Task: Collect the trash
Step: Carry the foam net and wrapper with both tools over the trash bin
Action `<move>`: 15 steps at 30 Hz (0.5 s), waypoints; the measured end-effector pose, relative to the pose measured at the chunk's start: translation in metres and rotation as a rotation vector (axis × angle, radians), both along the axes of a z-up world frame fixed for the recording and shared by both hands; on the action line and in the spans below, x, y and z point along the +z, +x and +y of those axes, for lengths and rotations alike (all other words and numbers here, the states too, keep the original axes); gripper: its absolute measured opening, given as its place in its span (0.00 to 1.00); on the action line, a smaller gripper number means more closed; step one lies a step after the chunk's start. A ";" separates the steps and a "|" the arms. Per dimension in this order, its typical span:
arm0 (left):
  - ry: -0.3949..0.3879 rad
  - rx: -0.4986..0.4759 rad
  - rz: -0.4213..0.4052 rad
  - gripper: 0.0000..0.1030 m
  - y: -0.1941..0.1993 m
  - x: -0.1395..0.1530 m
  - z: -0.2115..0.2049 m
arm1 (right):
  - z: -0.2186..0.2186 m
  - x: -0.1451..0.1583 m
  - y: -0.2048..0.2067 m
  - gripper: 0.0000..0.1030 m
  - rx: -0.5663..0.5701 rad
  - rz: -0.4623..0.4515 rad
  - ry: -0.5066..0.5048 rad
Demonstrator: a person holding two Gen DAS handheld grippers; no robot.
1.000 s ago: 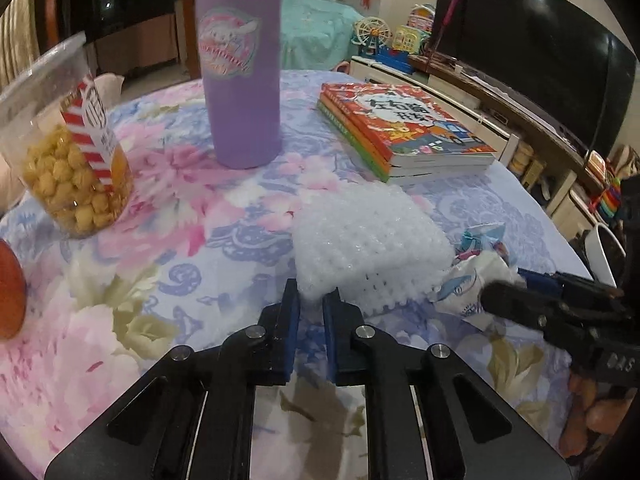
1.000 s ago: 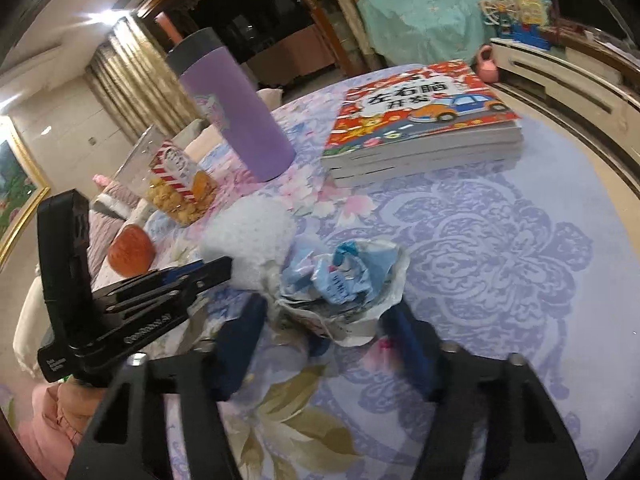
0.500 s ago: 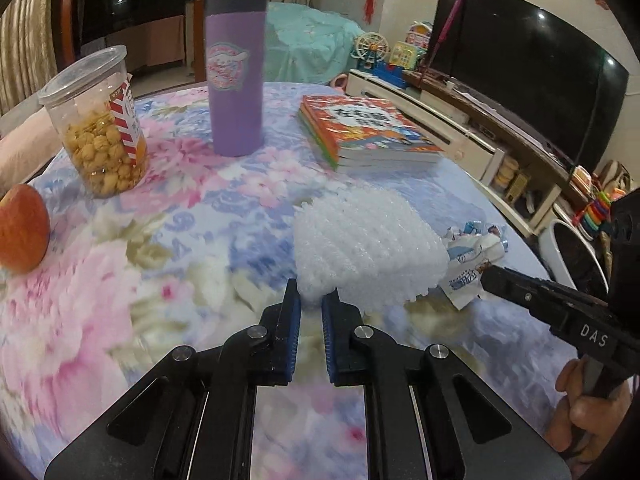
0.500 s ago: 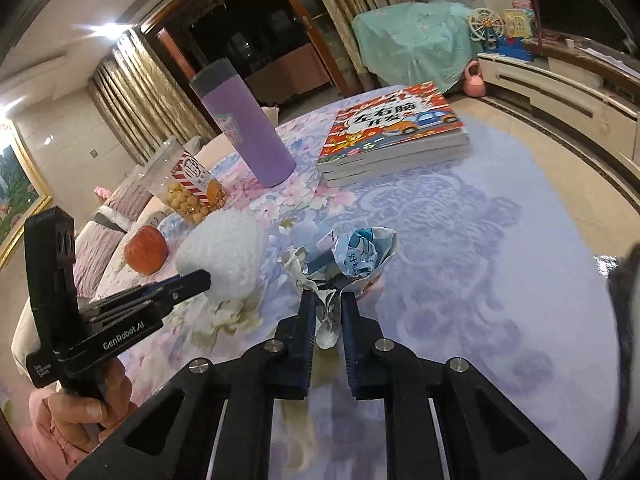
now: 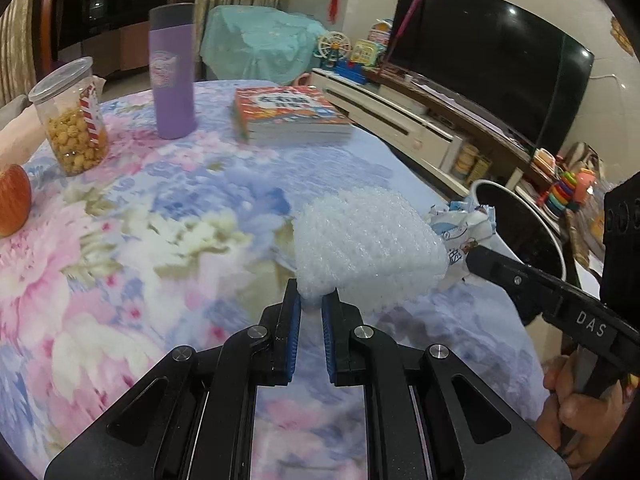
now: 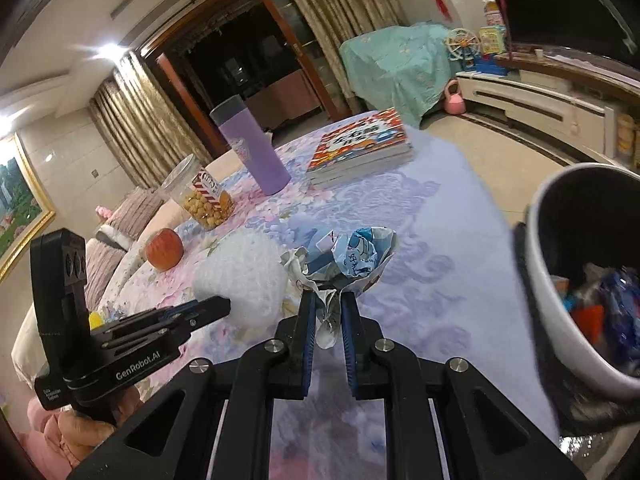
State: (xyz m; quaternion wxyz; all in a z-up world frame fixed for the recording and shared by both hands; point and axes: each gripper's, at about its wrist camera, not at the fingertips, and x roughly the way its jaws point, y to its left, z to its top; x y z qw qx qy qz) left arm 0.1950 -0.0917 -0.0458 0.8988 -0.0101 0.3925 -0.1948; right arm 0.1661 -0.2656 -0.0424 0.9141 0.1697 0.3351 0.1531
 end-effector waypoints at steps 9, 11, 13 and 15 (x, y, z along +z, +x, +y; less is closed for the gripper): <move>-0.011 -0.070 -0.003 0.09 -0.021 0.009 -0.036 | -0.027 0.013 -0.041 0.12 -0.058 -0.043 -0.020; -0.012 -0.094 -0.004 0.09 -0.026 0.011 -0.048 | -0.034 0.016 -0.048 0.12 -0.072 -0.053 -0.026; -0.012 -0.113 -0.005 0.09 -0.030 0.013 -0.060 | -0.041 0.019 -0.053 0.12 -0.088 -0.063 -0.038; -0.011 -0.129 -0.005 0.09 -0.031 0.014 -0.070 | -0.049 0.021 -0.058 0.12 -0.104 -0.069 -0.037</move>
